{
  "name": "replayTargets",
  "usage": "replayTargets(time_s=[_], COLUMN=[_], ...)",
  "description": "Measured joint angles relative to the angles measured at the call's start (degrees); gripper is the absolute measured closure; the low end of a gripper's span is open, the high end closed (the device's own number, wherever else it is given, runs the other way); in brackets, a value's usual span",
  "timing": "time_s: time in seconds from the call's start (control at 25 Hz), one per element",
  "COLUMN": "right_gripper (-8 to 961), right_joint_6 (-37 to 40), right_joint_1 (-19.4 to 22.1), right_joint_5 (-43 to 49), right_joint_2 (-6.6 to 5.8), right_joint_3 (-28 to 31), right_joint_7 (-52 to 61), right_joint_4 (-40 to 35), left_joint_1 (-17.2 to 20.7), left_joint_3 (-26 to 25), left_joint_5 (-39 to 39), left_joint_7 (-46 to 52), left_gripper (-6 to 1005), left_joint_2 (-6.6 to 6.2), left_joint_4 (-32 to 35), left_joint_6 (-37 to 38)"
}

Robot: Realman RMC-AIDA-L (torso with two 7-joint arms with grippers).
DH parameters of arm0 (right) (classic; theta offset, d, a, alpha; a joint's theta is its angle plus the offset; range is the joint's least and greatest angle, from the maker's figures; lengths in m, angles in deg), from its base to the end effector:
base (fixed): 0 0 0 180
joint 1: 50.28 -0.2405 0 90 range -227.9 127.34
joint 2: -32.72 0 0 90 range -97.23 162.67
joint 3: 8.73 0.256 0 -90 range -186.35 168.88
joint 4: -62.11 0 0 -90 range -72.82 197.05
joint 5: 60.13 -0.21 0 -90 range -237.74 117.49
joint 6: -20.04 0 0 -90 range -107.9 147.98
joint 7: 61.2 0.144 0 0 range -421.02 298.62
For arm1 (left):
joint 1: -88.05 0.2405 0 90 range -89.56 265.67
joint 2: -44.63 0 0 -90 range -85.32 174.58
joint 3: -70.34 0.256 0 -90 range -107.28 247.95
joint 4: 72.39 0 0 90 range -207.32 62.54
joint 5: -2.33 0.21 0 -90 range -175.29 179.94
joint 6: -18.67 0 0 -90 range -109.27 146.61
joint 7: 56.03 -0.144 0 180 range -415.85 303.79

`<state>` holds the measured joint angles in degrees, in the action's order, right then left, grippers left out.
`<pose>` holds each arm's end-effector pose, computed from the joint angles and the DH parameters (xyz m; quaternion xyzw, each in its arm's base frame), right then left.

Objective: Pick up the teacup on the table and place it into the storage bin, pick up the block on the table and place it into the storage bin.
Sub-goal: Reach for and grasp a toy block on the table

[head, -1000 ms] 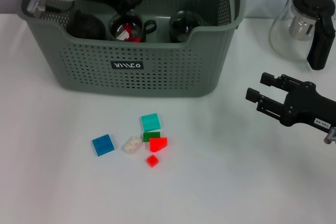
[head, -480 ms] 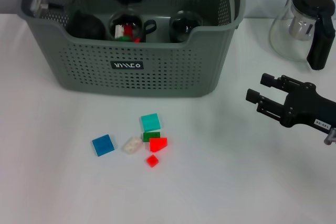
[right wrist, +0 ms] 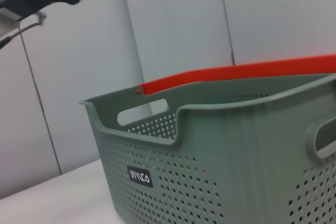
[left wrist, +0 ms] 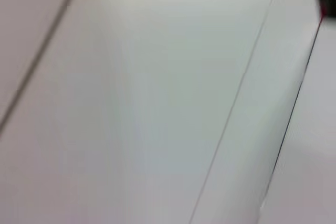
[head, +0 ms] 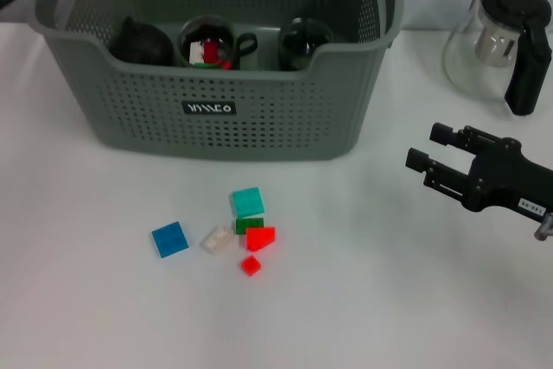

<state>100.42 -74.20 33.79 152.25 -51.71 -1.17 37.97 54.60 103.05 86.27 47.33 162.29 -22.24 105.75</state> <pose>0.2958 0.3093 -0.0216 -0.8843 0.2278 0.3197 0.2527 -0.1922 0.3855 0.1256 -0.7886 -0.2545 -0.5152 0.2188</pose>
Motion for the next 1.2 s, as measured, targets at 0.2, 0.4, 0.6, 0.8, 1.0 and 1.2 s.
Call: replayTargets(time_s=[0.2,0.4,0.6,0.8,1.0,1.2], right_gripper=[307,308,308,309,308,308], right_joint_6=[0.04,0.30,1.05,1.16,1.18,1.14], right_joint_1=[-0.18,0.09,0.49,0.62,0.71,0.93], right_joint_5=[0.07,0.04,0.11,0.35,0.39,0.39], right_joint_2=[-0.06,-0.16,-0.14,-0.14,-0.17,-0.18], right_joint_3=[0.00,0.00,0.00,0.00,0.00,0.00], right_joint_7=[0.00,0.21,0.22,0.41,0.37,0.14], right_joint_4=[0.00,0.01,0.12,0.40,0.49,0.50], left_joint_1=[3.95,9.40,11.97,12.40,11.69,12.05], left_joint_3=[-6.37,-6.71,-6.69,-6.52,-4.34,0.03], left_joint_5=[7.84,22.28,32.81,38.82,42.65,43.09], left_joint_7=[-12.03,-27.81,-35.66,-37.80,-38.63,-41.39], left_gripper=[321,327,333,338,344,370], left_joint_2=[-0.11,1.86,3.06,3.33,3.63,4.97], left_joint_4=[-5.82,-5.52,-5.29,-5.65,-5.83,-6.00], left_joint_6=[9.62,14.48,14.22,9.27,6.51,0.67])
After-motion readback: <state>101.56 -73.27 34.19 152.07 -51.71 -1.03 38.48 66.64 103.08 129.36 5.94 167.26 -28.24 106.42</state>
